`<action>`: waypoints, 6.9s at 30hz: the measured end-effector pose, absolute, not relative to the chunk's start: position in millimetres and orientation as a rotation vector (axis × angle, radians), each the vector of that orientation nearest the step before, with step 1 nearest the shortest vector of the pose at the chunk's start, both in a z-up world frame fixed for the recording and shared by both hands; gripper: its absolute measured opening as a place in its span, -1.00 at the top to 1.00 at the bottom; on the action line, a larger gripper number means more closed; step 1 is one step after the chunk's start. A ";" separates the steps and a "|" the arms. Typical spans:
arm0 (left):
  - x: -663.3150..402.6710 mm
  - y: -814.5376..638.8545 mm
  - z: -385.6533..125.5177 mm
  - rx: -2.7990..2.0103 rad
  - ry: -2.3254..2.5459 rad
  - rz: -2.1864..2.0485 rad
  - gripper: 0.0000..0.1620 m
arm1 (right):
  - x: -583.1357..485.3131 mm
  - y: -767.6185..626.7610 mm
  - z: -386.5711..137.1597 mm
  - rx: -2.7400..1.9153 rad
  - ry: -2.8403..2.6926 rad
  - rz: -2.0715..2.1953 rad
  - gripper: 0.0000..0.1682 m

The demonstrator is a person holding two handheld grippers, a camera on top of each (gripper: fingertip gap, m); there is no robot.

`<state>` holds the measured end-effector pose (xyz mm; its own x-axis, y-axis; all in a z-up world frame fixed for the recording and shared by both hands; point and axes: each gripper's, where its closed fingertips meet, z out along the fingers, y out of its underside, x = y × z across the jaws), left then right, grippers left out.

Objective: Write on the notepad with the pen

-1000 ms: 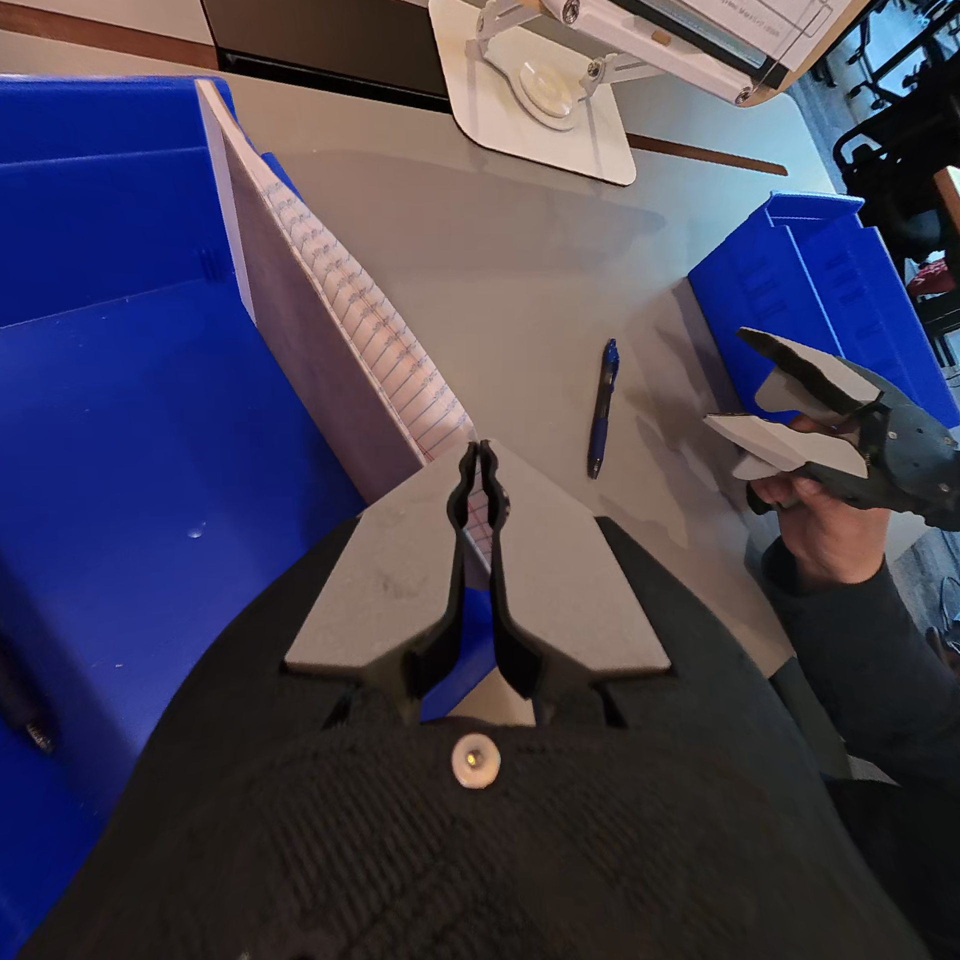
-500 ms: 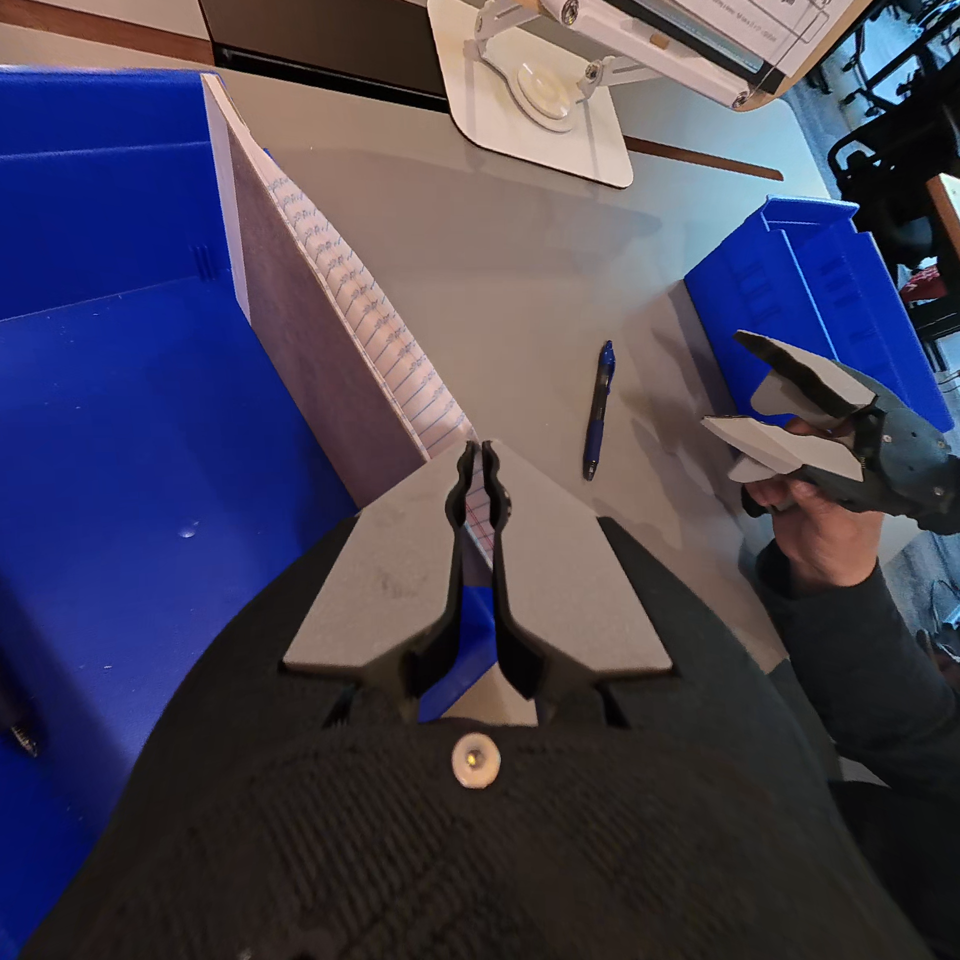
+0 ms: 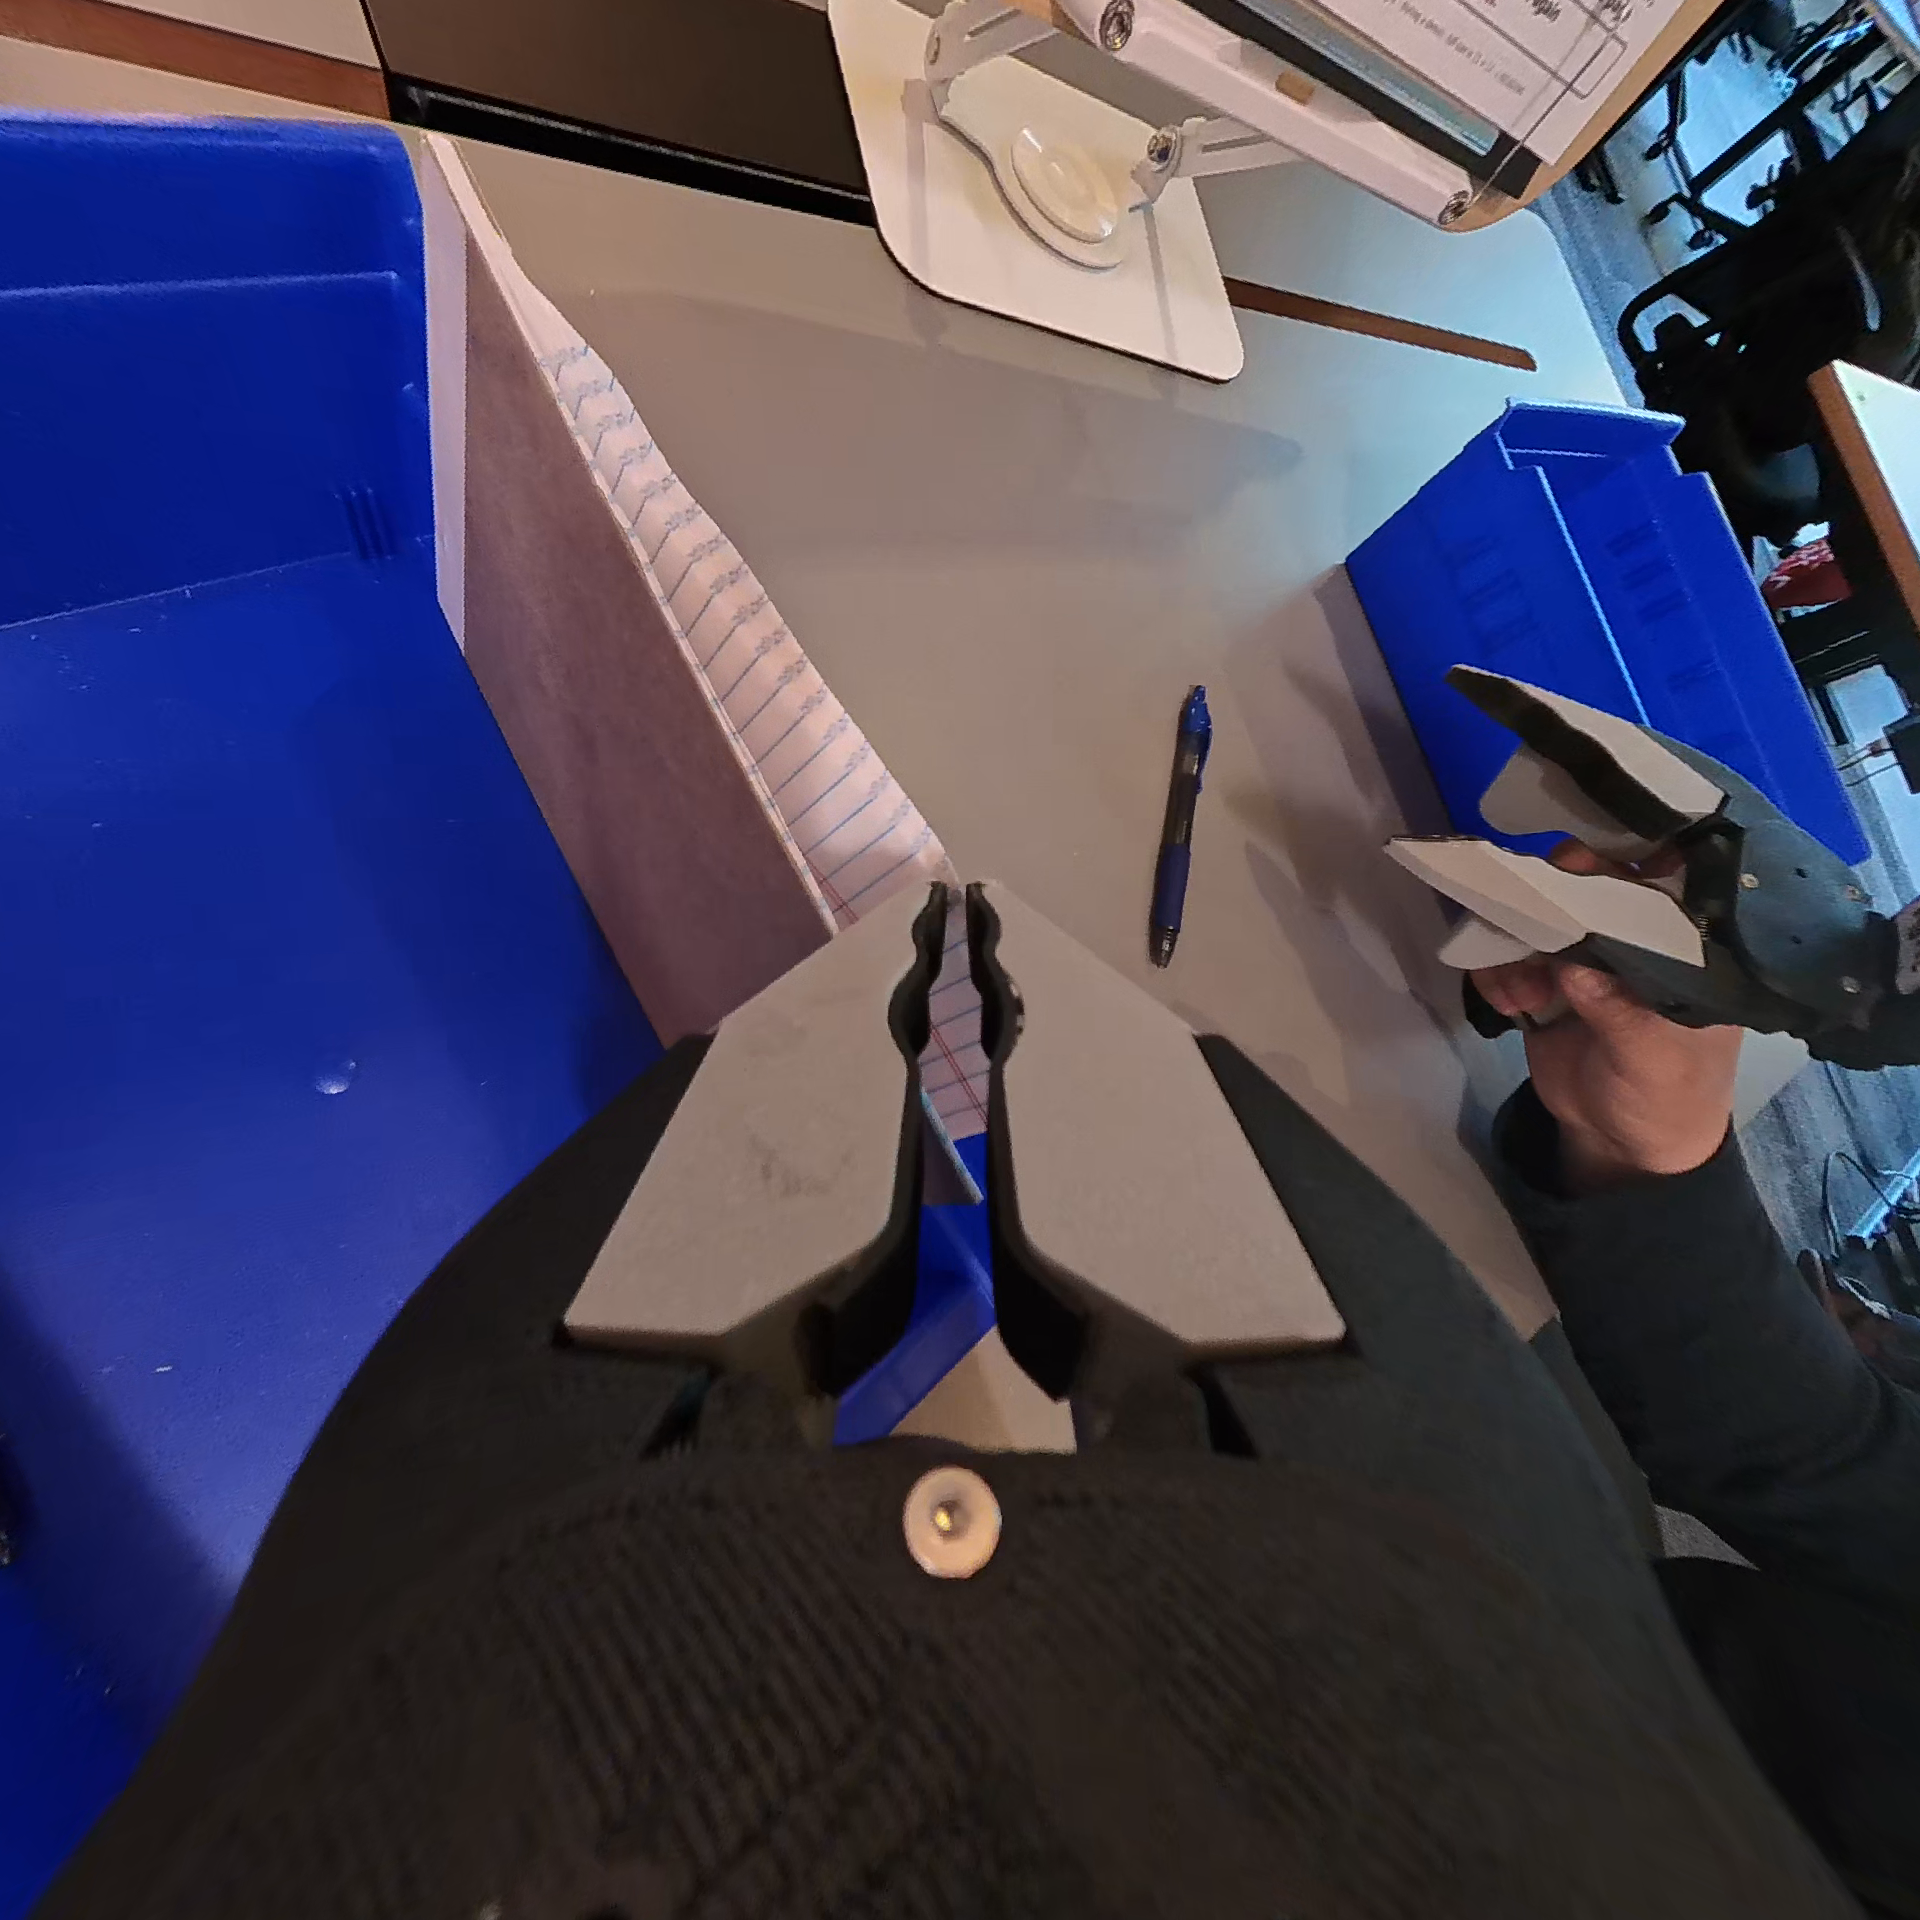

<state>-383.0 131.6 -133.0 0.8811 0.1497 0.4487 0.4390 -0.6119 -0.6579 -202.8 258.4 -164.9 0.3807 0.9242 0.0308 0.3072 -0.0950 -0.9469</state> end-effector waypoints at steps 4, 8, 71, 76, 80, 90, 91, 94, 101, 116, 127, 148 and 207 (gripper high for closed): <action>-381.6 133.4 -134.1 -2.210 -0.421 -0.459 0.98 | -203.0 258.2 -165.1 -1.626 -1.117 0.759 -0.01; -382.1 133.2 -134.0 -2.200 -0.424 -0.473 0.98 | -203.0 258.3 -165.4 -1.627 -1.117 0.759 -0.01; -396.8 124.4 -131.4 -2.268 -0.425 -0.310 1.00 | -204.2 256.6 -164.6 -1.620 -1.124 0.770 0.00; -397.4 120.9 -117.6 -2.242 -0.413 -0.294 1.00 | -204.3 256.2 -164.4 -1.619 -1.123 0.771 0.00; -395.4 116.6 -108.0 -2.236 -0.392 -0.281 1.00 | -204.7 255.3 -164.7 -1.619 -1.127 0.771 0.00; -396.0 108.4 -65.3 -2.156 -0.353 -0.237 1.00 | -205.5 253.3 -165.1 -1.615 -1.134 0.771 0.00; -397.2 106.8 -59.8 -2.141 -0.352 -0.237 1.00 | -205.6 253.0 -165.1 -1.614 -1.135 0.771 0.00; -399.5 101.6 -38.6 -2.071 -0.359 -0.276 1.00 | -205.9 252.3 -165.7 -1.614 -1.140 0.770 0.00; -394.8 94.0 17.7 -1.948 -0.324 -0.322 1.00 | -208.2 248.6 -168.5 -1.605 -1.164 0.757 0.00; -287.8 114.2 125.0 -1.846 -0.011 -0.318 1.00 | -219.8 177.6 -122.1 -1.387 -1.202 1.393 -0.08; -219.9 140.6 94.5 -1.894 0.131 -0.394 1.00 | -210.5 140.2 -94.8 -1.282 -1.199 1.871 0.30; -278.5 96.6 -8.8 -1.973 -0.023 -0.522 0.52 | -199.3 133.4 -102.2 -1.257 -1.385 1.884 1.00; -273.6 52.0 -122.1 -1.921 -0.185 -0.696 0.97 | -236.3 254.4 -259.2 -2.105 -1.267 0.394 0.22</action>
